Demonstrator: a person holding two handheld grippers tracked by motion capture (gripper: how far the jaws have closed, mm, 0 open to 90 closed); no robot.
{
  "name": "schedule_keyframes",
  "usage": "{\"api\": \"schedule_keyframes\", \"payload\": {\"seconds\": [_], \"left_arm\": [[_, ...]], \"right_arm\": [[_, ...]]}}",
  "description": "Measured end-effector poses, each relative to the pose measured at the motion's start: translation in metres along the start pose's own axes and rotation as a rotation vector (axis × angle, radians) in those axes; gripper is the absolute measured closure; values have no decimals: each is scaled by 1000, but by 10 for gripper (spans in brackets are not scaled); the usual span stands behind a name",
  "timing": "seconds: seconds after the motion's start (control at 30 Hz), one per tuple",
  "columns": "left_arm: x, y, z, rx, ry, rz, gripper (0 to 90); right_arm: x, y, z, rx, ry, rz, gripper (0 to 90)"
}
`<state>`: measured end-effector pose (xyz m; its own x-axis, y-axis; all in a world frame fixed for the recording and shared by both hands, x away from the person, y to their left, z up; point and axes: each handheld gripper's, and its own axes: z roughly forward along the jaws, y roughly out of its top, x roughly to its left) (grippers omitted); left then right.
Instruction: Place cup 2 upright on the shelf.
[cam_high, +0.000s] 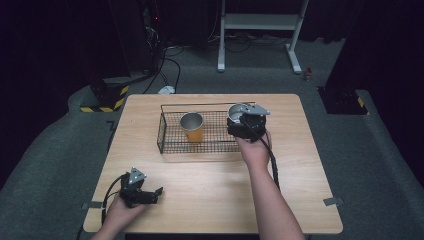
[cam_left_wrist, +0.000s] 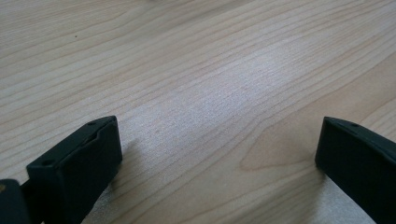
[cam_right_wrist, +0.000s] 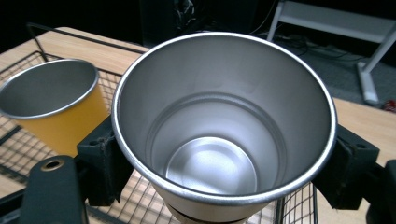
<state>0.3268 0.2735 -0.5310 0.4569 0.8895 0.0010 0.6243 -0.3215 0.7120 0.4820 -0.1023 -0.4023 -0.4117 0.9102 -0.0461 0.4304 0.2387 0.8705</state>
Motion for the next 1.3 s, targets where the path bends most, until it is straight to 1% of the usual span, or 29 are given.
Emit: {"api": "schedule_keyframes", "payload": {"seconds": [0.03, 0.07, 0.1, 0.2, 0.27, 0.33, 0.37, 0.43, 0.53, 0.6, 0.7, 0.8, 0.87, 0.97, 1.07, 1.13, 1.27, 1.3], "left_arm": [[0, 0, 0, 1, -1, 1, 9], [0, 0, 0, 0, 0, 0, 8], [0, 0, 0, 1, -1, 1, 8], [0, 0, 0, 0, 0, 0, 9], [0, 0, 0, -2, 0, 0, 9], [0, 0, 0, -2, -1, 0, 10], [0, 0, 0, -1, -2, 1, 10], [0, 0, 0, -1, -2, 1, 11], [0, 0, 0, -1, -3, 1, 11], [0, 0, 0, -1, -3, 1, 11], [0, 0, 0, 0, -3, 1, 11], [1, 0, 0, 2, -3, 3, 11], [1, 0, 0, 1, -3, 2, 11], [1, 0, 0, 2, -3, 3, 11], [1, 0, 0, 0, -4, 1, 11], [1, 0, 0, 0, -4, 2, 12], [1, 0, -1, 2, -4, 6, 12], [1, 0, -1, 2, -4, 5, 12]], "right_arm": [[1, 1, 2, 2, -7, 3, 184], [1, 2, 5, 11, -12, -5, 185], [1, 2, 8, 26, -14, -1, 184], [0, 4, 18, 45, -19, 6, 184], [-1, 5, 23, 46, -25, -2, 184], [-1, 5, 26, 47, -29, 3, 185], [-2, 5, 28, 49, -30, 14, 184], [-2, 5, 33, 68, -33, 21, 184], [-3, 5, 39, 76, -40, 10, 184], [-3, 4, 43, 85, -41, 22, 184], [-3, 0, 51, 106, -41, 23, 184], [-2, -2, 55, 118, -39, 21, 184], [1, -5, 59, 142, -39, 27, 184], [2, -7, 62, 149, -35, 22, 184], [4, -12, 67, 176, -30, 37, 185], [5, -13, 68, 182, -33, 38, 185], [7, -18, 73, 215, -33, 40, 185], [7, -19, 74, 220, -32, 32, 184]]}}
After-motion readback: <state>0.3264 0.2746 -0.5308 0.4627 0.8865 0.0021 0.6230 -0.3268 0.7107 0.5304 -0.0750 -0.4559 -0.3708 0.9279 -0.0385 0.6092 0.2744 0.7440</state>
